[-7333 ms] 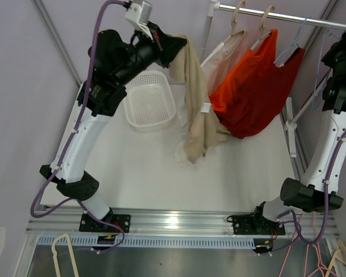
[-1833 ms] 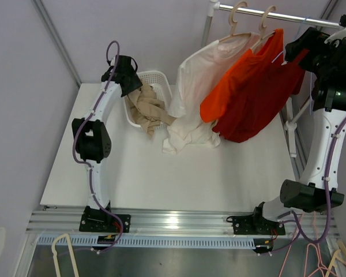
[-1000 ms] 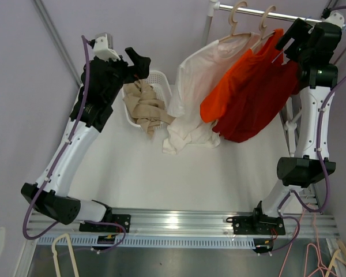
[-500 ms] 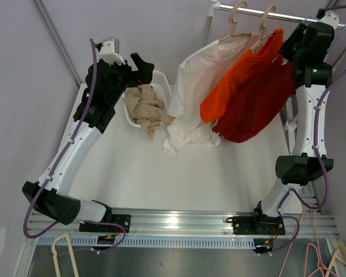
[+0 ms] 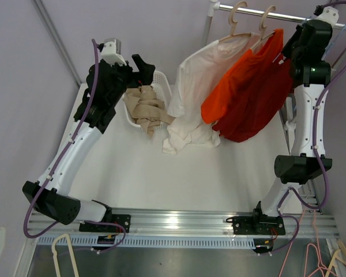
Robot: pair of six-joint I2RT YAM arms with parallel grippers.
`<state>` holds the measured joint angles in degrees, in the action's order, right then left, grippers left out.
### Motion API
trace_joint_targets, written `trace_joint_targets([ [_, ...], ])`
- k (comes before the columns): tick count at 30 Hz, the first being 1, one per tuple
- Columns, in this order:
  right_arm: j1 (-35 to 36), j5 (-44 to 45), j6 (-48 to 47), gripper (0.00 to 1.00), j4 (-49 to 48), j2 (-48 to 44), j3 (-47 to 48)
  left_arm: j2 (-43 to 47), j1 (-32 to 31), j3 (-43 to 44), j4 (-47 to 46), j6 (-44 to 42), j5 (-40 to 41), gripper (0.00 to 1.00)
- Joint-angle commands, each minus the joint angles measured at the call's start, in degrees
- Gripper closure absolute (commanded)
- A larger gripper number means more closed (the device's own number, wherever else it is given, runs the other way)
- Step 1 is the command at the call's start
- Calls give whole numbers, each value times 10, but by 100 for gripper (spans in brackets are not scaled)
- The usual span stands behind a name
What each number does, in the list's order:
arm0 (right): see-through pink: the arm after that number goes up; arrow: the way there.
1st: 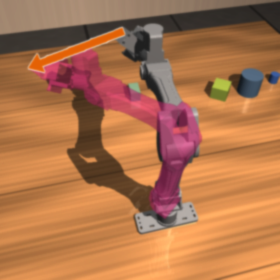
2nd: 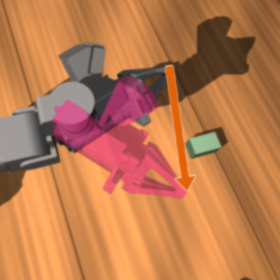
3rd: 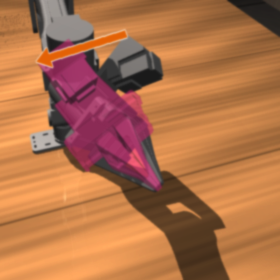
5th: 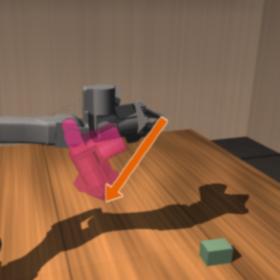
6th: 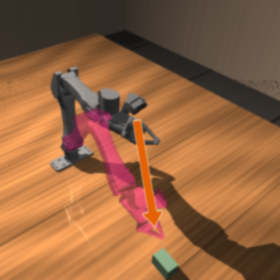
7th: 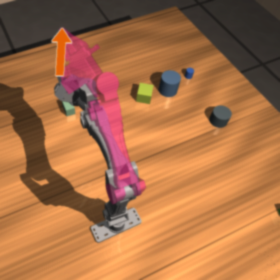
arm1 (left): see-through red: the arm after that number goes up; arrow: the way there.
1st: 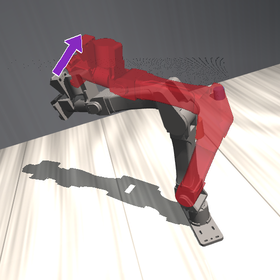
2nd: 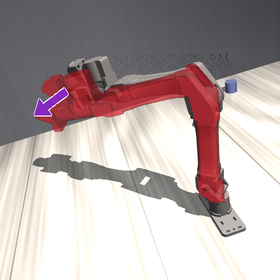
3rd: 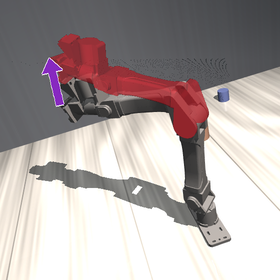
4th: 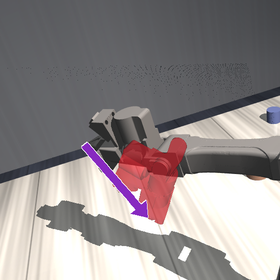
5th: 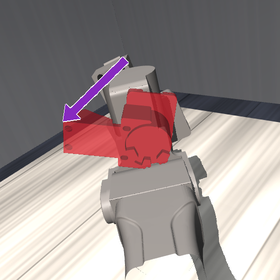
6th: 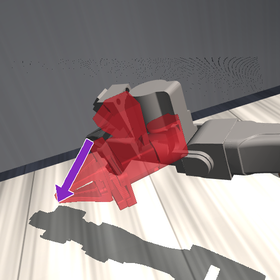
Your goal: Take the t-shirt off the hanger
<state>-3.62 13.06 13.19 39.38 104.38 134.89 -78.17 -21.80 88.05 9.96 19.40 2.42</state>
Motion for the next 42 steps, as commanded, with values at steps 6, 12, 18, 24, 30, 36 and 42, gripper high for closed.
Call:
trace_joint_targets([
  [6,8,39,-40,100,-35,-7,50,6,-10,0,-16,-13,-15,1],
  [12,8,41,-44,100,-22,-2,50,1,-11,7,-10,-12,-19,0],
  [18,8,35,-43,100,-24,3,47,-2,-16,7,-10,-12,-18,0],
  [24,8,41,-48,100,-23,6,47,-4,-16,9,-9,-13,-17,0],
  [30,8,51,-55,100,-14,14,44,-2,-17,6,-9,-15,-16,1],
  [36,8,54,-55,90,-11,18,40,-2,-17,1,-8,-16,-14,0],
  [42,8,54,-56,80,-13,17,31,-2,-17,-1,-8,-16,-13,0],
])
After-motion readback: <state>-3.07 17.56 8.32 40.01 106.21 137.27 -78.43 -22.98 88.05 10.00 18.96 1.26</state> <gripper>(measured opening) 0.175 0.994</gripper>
